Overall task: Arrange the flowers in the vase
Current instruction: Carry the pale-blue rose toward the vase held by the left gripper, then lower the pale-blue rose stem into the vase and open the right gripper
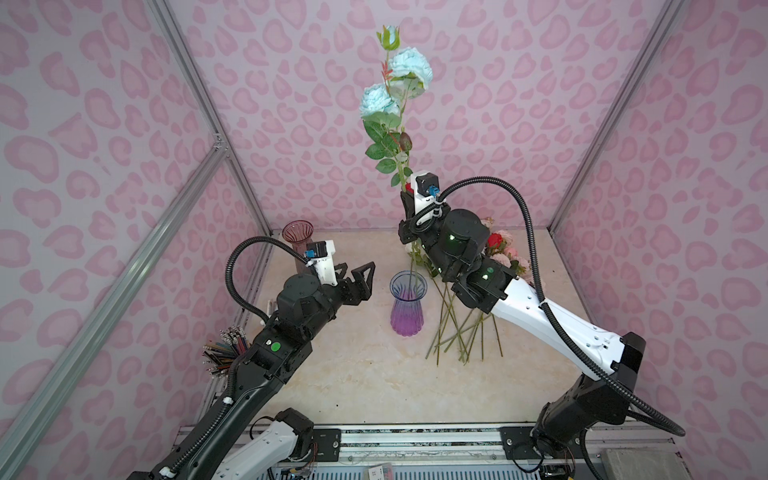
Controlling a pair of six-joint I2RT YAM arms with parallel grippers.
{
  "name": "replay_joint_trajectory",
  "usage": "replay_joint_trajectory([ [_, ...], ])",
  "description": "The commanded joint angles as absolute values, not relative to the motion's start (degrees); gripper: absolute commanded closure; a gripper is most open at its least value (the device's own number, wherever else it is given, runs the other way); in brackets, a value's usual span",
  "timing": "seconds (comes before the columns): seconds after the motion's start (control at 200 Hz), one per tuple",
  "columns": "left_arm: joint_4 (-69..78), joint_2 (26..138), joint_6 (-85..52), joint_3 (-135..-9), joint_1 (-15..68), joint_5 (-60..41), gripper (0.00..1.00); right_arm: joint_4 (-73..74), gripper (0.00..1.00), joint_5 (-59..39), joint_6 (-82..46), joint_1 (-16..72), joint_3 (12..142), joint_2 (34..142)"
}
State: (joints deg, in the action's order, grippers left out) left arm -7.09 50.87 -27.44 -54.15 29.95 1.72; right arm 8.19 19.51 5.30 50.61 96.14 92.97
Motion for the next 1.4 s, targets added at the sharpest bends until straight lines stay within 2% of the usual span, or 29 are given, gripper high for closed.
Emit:
replay_joint_trajectory([
  [0.0,-5.3,51.5,-27.9,-54.2,29.9,1.1,0.15,14.1,1.00,19.3,3.8,50.3,92.3,92.3],
  [0.225,-5.4,53.5,-28.1,-54.1,29.9,1.5,0.15,18.3,1.00,18.6,0.0,50.3,79.3,89.7],
  [0.56,-6.2,57.7,-28.6,-54.4,29.9,1.3,0.16,20.9,0.98,17.6,-5.1,50.4,71.8,88.8],
  [0.855,-6.3,60.0,-28.8,-54.5,29.9,0.4,0.16,20.9,0.95,19.4,-7.6,50.4,68.5,87.4],
  [1.395,-7.3,66.5,-29.7,-56.2,29.9,-4.1,0.17,18.9,0.85,19.7,-7.7,50.4,68.1,87.4],
])
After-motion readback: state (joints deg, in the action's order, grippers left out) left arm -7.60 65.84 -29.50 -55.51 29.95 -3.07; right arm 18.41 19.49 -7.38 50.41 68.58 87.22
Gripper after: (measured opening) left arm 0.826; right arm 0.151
